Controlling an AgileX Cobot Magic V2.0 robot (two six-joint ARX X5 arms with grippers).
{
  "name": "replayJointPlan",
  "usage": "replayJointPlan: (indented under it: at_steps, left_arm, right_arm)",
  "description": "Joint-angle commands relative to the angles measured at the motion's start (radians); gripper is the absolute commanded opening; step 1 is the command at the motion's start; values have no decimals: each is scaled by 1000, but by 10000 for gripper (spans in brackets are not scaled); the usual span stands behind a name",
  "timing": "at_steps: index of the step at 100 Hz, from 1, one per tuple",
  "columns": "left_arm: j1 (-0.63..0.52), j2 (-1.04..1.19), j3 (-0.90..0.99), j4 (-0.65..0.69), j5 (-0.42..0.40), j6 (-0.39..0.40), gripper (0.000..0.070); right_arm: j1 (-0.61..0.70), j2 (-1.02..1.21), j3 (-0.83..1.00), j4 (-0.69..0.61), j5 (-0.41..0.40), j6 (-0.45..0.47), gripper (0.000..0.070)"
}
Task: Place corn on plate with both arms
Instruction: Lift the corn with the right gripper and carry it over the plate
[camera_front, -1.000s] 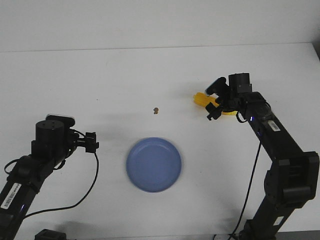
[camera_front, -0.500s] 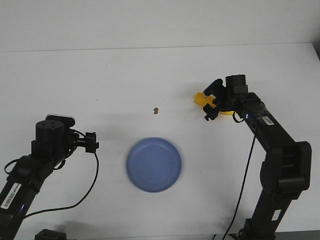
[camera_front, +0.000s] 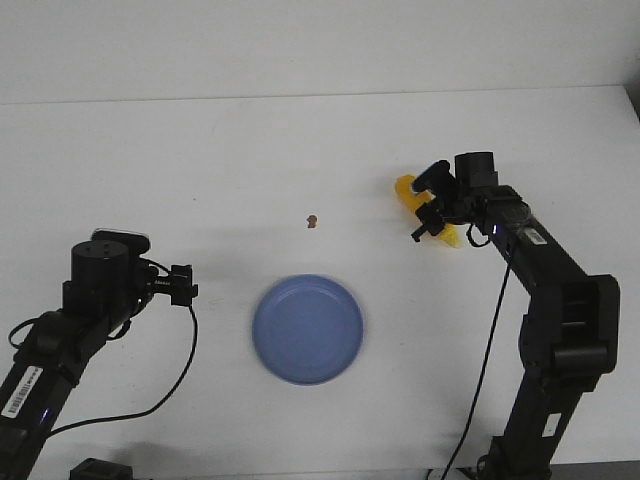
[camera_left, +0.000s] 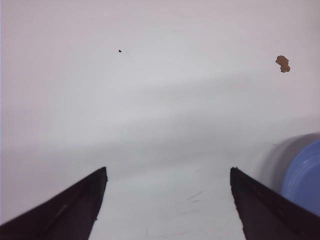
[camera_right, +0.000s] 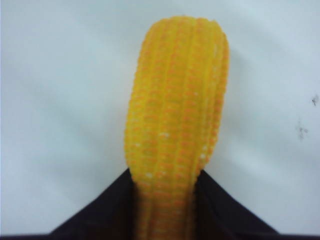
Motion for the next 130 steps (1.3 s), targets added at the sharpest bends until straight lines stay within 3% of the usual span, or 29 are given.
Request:
replayJointPlan:
  at_steps: [1,19,50,86,99,130]
  left_arm:
    - [-3,11,9,1,-1,-3,515]
    - [-3,11,9,1,-1,-3,515]
    - [-3,11,9,2,-1,-2,515]
    - [-3,11,9,-7,-1,-2,515]
    - [-3,11,9,-14,-1,-2,515]
    - [-3,11,9,-15,-1,-2,515]
  right_arm:
    - [3,23,19,0,-31,30,34]
    - [16,-24,20,-27,-124,65,34]
    - [129,-145,20,-240,-128,108,38]
    - [427,-188,19,-453,-88,153,39]
    - [535,-188,19,-457,-18,176,40]
    - [661,-188,19,-414,-14,254,91]
